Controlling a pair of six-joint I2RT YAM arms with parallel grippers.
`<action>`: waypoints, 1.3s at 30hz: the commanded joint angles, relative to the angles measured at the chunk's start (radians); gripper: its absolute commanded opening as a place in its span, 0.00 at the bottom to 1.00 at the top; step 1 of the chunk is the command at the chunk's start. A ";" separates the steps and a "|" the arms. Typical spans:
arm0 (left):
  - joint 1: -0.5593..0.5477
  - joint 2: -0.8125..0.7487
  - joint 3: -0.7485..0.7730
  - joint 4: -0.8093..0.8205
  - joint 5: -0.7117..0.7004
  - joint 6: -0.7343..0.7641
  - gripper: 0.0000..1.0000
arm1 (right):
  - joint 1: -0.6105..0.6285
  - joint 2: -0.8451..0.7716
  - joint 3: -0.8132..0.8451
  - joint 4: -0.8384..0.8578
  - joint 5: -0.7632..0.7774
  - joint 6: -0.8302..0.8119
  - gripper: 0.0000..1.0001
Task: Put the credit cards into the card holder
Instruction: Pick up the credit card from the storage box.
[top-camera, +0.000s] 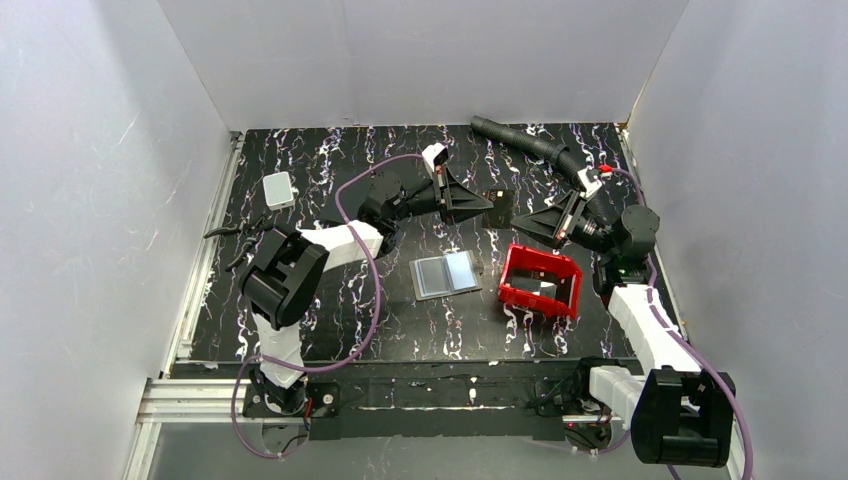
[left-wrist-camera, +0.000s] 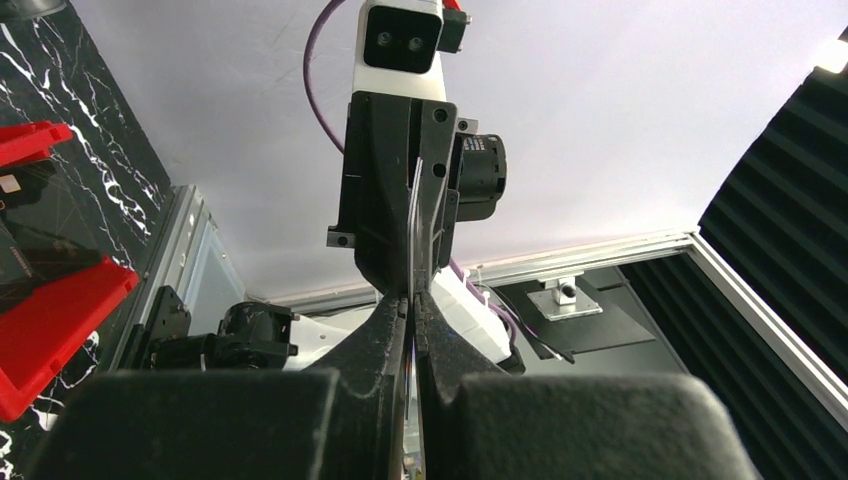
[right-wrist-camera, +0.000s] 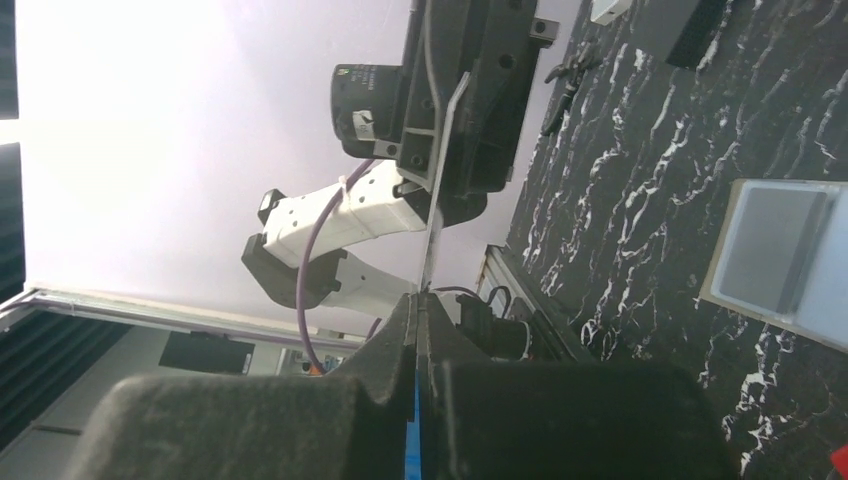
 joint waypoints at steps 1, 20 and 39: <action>0.009 -0.012 -0.012 -0.011 0.007 0.028 0.00 | 0.002 -0.031 0.056 -0.250 0.033 -0.194 0.01; -0.045 0.096 -0.028 -0.058 -0.015 0.093 0.18 | -0.025 -0.072 0.120 -0.827 0.169 -0.611 0.01; -0.119 0.267 0.080 -0.064 -0.020 0.093 0.15 | -0.078 -0.137 0.080 -1.107 0.366 -0.800 0.01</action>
